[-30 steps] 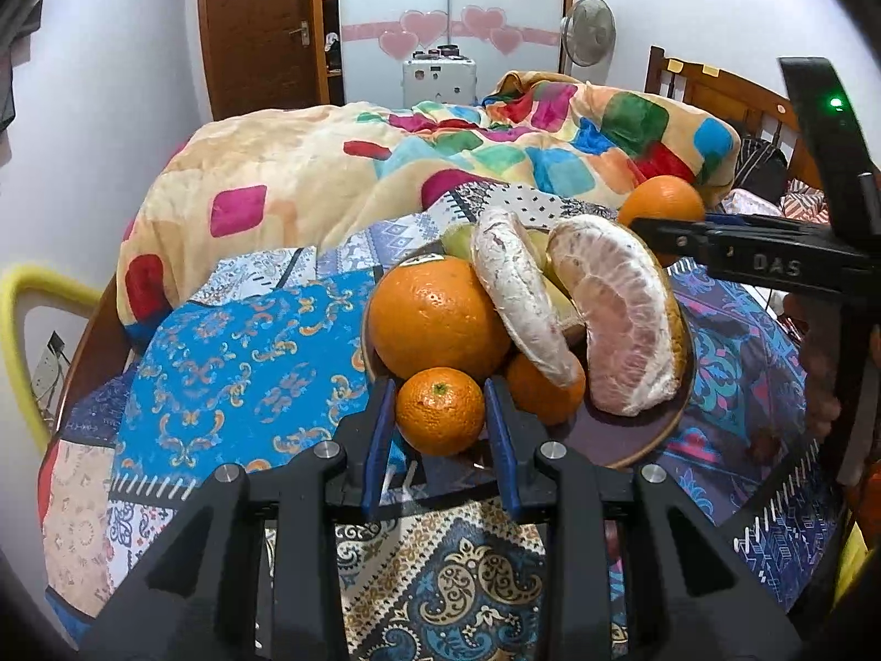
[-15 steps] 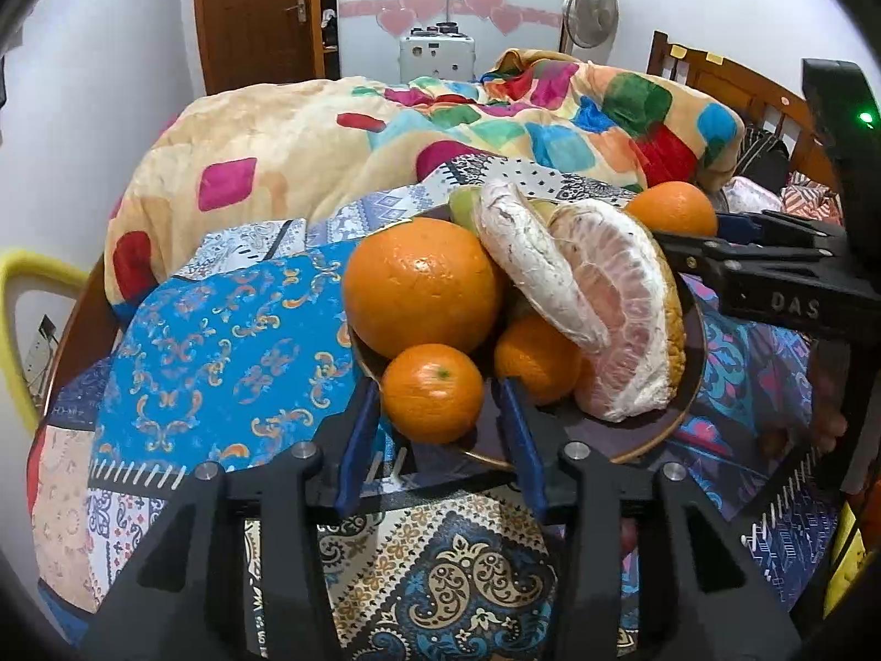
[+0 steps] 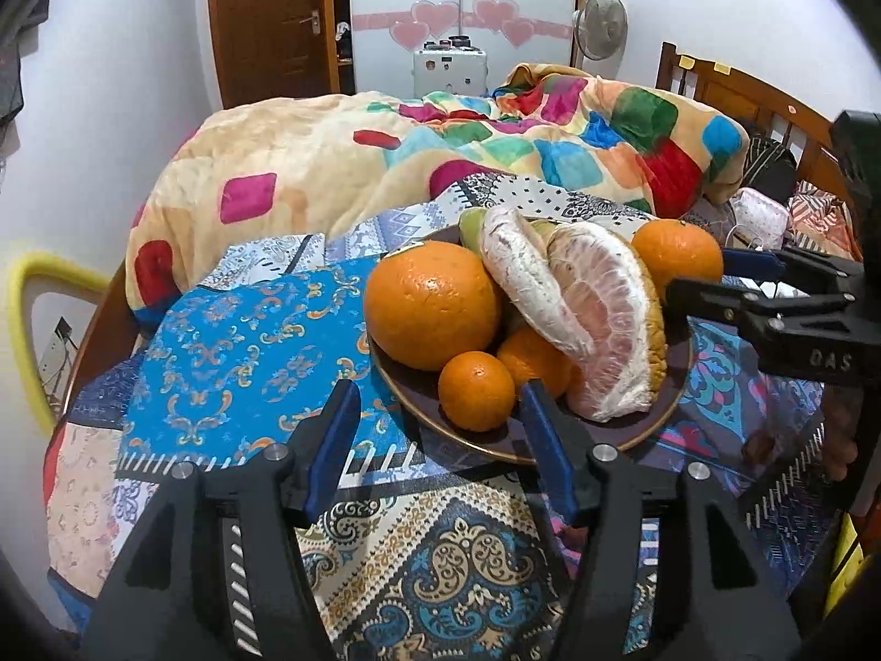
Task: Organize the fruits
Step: 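Set the tangerine on the plate with the left tool while the right tool sets the orange there, then grasp a dark red date with the left tool while the right tool grasps the other date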
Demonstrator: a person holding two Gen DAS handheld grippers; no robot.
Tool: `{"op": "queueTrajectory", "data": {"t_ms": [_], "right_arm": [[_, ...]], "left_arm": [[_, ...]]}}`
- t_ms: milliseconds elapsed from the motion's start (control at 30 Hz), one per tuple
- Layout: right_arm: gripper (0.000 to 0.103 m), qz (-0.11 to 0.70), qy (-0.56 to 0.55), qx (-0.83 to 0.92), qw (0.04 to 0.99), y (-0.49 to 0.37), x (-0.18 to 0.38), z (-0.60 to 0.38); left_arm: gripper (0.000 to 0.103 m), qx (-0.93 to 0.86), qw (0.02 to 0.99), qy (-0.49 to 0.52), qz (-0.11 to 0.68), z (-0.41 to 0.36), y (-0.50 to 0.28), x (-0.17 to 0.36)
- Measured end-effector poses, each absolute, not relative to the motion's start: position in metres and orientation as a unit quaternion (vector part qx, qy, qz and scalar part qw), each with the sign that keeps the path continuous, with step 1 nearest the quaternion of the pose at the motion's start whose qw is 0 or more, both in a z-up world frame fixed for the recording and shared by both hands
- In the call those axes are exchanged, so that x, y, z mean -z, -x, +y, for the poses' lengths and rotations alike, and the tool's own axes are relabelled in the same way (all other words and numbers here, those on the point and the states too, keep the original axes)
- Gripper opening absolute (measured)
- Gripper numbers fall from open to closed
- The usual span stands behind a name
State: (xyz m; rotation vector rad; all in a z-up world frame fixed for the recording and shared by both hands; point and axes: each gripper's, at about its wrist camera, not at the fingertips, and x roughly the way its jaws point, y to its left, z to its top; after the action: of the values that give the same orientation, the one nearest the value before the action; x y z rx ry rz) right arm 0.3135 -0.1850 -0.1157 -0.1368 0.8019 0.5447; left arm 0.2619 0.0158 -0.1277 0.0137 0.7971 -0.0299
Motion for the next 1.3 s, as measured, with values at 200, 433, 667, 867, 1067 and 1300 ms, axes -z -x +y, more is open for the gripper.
{"op": "queueTrajectory", "data": {"t_ms": [200,433,667,867,1067,1300], "right_arm": [[0.070,0.375,0.066,-0.266,0.886,-0.295,0.109,-0.194],[0.072,0.348,0.074,-0.264,0.896,-0.260,0.099,-0.212],[0.072,0.351,0.094,-0.265,0.893,-0.235,0.114,-0.225],[0.072,0.381,0.106,-0.264,0.880,-0.230,0.143,-0.225],[0.052,0.381,0.097,-0.282,0.875,-0.229,0.154,-0.227],[0.019,0.378,0.099,-0.292,0.873,-0.227,0.153,-0.221]], "left_arm": [[0.060,0.005,0.926,-0.009,0.378,0.013,-0.244,0.112],[0.062,0.011,0.927,-0.017,0.376,0.008,-0.223,0.105],[0.062,0.028,0.917,-0.022,0.397,-0.004,-0.212,0.125],[0.062,0.047,0.907,-0.025,0.417,-0.016,-0.211,0.148],[0.063,0.066,0.902,-0.027,0.426,-0.022,-0.215,0.162],[0.050,0.080,0.903,-0.006,0.422,-0.022,-0.222,0.162]]}}
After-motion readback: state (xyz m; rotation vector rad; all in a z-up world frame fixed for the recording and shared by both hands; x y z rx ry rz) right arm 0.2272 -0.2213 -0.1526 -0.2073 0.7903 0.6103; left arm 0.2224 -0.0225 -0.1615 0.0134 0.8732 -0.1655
